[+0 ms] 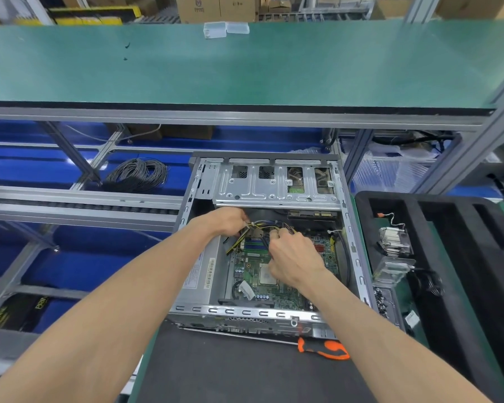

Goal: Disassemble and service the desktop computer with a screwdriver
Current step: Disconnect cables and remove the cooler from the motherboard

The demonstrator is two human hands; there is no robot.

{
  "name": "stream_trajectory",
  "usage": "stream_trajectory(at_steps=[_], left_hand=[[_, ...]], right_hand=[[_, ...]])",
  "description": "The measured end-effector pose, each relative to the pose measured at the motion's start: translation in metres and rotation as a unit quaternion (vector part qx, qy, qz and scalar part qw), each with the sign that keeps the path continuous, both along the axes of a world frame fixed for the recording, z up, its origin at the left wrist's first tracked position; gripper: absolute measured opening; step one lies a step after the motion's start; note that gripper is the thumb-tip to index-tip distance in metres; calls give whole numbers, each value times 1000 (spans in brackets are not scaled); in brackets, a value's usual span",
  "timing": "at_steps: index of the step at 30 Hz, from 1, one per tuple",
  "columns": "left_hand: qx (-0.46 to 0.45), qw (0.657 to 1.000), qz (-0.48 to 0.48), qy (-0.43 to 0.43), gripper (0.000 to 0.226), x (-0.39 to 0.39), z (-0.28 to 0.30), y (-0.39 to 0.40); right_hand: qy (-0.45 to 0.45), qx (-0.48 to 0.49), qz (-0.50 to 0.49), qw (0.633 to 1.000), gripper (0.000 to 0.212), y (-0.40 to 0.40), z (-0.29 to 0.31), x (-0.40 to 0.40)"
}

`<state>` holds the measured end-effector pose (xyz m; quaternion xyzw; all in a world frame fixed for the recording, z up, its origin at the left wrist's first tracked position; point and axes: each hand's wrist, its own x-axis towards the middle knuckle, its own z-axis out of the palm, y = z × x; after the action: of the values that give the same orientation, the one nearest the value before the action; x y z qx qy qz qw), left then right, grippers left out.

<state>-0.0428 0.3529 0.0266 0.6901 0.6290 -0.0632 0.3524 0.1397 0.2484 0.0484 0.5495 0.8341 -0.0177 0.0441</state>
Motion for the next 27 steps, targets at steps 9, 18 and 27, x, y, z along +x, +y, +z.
stream_trajectory(at_steps=[9,18,27], left_hand=[[-1,998,-48,30,34,-3,20,-10],[80,993,-52,65,35,-6,55,-32],[196,969,59,-141,8,20,86,-60]], right_hand=[[49,-6,-13,999,41,-4,0,5],[68,13,-14,998,52,-10,4,15],[113,-26,-63,991,49,-28,17,22]])
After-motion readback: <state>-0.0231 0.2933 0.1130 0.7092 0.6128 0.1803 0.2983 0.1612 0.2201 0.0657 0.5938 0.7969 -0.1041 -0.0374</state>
